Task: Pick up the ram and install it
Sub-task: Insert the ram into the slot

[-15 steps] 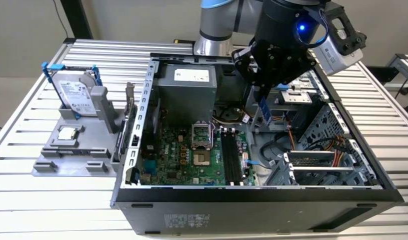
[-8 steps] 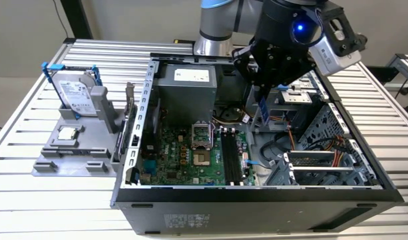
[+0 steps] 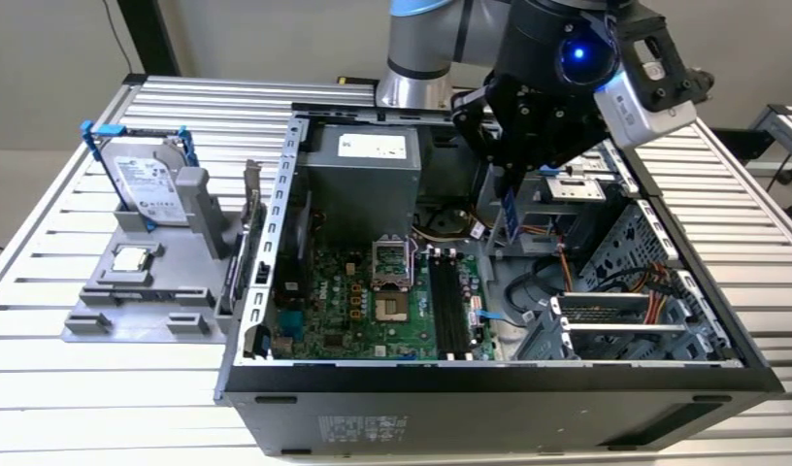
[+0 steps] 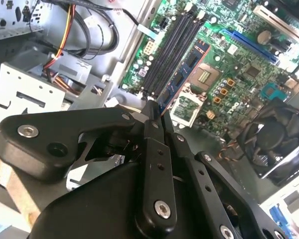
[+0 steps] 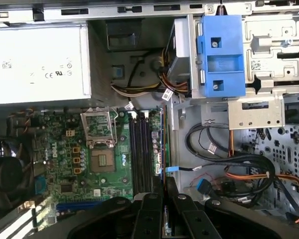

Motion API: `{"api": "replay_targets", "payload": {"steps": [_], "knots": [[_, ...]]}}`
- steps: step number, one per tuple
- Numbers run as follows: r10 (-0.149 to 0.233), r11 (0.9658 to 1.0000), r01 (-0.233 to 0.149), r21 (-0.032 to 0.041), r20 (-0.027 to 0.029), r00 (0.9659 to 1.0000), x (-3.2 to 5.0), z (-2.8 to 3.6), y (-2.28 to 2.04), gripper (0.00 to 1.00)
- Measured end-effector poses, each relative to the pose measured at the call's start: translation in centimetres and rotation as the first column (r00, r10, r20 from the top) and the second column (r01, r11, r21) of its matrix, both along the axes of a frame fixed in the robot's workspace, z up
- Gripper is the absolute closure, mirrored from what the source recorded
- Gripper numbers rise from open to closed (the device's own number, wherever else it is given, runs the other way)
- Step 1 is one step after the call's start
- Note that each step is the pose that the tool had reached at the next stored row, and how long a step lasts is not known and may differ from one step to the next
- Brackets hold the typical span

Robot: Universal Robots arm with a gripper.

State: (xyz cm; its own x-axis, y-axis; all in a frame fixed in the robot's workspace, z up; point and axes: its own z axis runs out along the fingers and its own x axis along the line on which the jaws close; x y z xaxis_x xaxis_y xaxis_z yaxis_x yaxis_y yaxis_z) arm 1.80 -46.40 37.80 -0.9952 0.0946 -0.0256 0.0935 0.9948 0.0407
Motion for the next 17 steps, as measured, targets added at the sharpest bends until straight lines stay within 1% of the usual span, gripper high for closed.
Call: {"api": "replay_targets", "payload": {"steps": [4,10,17], "knots": [[-0.017,0.9999,0.017,-0.0001,0.0,0.9999,0.0,0.0,0.0,1.0],[-0.018,0.9998,0.018,-0.0002,0.0,0.9998,0.0,0.0,0.0,1.0],[-0.018,0.9998,0.018,0.0,0.0,0.9998,0.0,-0.38,0.0,1.0]]}}
